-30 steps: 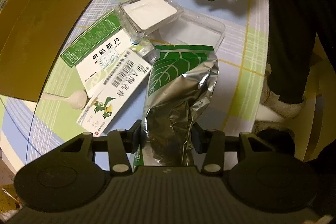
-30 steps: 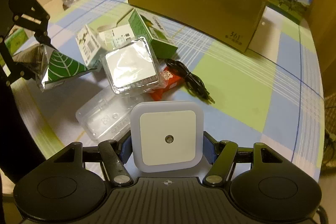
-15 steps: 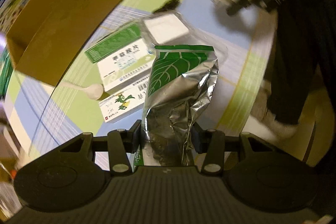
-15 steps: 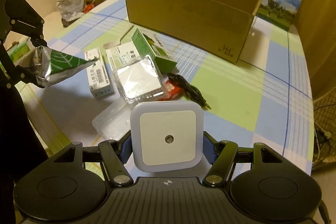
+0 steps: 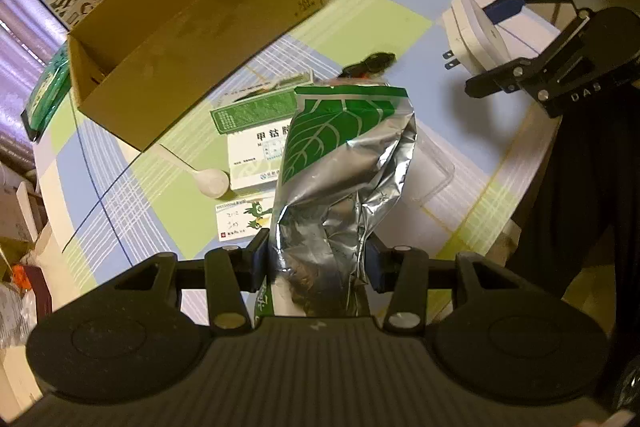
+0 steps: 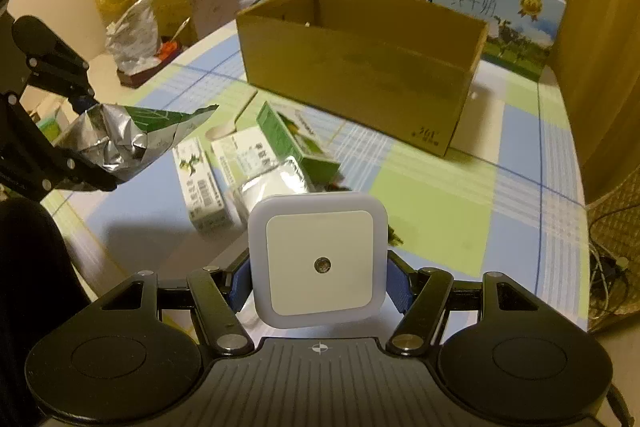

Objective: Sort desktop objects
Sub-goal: 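Carry the foil bag and night light over the cardboard box with both grippers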

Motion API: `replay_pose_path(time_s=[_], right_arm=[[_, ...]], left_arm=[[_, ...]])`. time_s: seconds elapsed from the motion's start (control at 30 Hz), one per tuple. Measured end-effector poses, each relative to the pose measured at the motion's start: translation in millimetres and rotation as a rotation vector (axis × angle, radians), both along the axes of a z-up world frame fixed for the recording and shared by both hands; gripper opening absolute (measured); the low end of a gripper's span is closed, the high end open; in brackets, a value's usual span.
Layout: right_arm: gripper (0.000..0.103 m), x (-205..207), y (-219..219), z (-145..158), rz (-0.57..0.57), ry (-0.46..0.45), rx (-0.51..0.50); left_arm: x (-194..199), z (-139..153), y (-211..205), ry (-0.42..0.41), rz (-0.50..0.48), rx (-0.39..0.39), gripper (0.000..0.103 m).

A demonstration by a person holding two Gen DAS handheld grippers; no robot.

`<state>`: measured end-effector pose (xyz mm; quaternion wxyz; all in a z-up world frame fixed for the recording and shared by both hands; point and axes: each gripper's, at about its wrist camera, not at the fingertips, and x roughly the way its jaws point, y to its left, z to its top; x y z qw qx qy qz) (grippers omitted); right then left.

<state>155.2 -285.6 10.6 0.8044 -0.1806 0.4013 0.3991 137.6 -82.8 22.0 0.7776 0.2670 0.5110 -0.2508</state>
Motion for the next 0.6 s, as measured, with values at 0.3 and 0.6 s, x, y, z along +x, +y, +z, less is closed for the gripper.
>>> replay_pose_path(time_s=[0.3,0.6], right_arm=[[0.063,10.6,5.3,23.1,-0.045,-0.033,0.028],[0.063,26.5,25.2,42.3,-0.055,-0.061,0.047]], left_arm=[[17.6,20.3,8.0,-0.01,0.165,-0.065,0.042],[47.9,39.0,15.9,-0.018,0.315,-0.154,0.042]])
